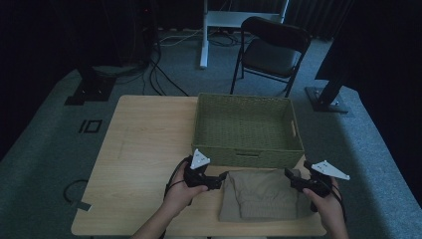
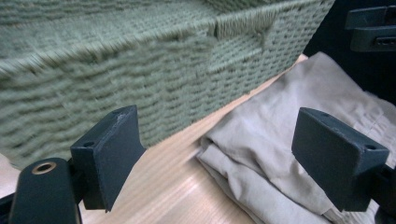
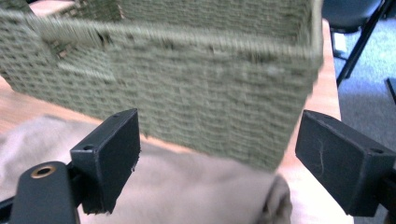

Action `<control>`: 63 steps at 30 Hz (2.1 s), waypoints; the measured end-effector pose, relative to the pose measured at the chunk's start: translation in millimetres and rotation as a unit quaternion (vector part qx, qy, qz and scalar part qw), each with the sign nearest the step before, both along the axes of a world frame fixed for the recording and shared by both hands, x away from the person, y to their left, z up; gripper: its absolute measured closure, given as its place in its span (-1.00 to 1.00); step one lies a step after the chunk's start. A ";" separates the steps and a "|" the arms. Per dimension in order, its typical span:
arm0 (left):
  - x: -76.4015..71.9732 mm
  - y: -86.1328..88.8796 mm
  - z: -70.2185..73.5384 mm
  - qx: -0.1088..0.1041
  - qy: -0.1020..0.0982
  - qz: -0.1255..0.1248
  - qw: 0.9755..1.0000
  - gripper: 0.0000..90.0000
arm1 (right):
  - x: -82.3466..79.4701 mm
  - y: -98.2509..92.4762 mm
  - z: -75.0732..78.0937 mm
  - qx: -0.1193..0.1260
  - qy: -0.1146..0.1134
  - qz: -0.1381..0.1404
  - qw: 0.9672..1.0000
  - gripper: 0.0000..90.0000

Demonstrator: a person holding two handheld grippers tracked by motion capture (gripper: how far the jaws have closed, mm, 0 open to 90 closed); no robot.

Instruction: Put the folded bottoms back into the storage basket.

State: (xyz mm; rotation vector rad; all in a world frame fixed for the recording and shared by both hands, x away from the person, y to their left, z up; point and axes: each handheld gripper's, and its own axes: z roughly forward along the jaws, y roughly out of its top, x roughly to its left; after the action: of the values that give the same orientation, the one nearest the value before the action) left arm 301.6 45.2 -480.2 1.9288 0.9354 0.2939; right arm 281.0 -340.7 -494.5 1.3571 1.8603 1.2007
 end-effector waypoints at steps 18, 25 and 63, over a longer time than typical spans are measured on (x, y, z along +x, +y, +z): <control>-10.0 -44.3 -42.3 -0.009 0.056 -0.031 0.998 -0.63 | -2.6 -9.1 -44.1 -0.013 0.068 -0.021 0.997 -0.71; -8.3 -55.9 -50.3 0.003 0.063 -0.037 0.997 -0.63 | -1.0 -12.1 -53.7 -0.021 0.097 -0.025 0.995 -0.71; 1.8 -74.4 -70.8 0.058 0.039 -0.016 0.997 0.35 | -12.0 11.1 -52.8 -0.041 0.136 0.009 0.990 0.28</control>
State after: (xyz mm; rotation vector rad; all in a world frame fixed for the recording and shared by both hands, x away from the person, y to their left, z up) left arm 303.5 -29.2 -551.0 2.0723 0.9546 0.2602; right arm 269.0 -329.6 -547.4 1.5222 2.0870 0.9742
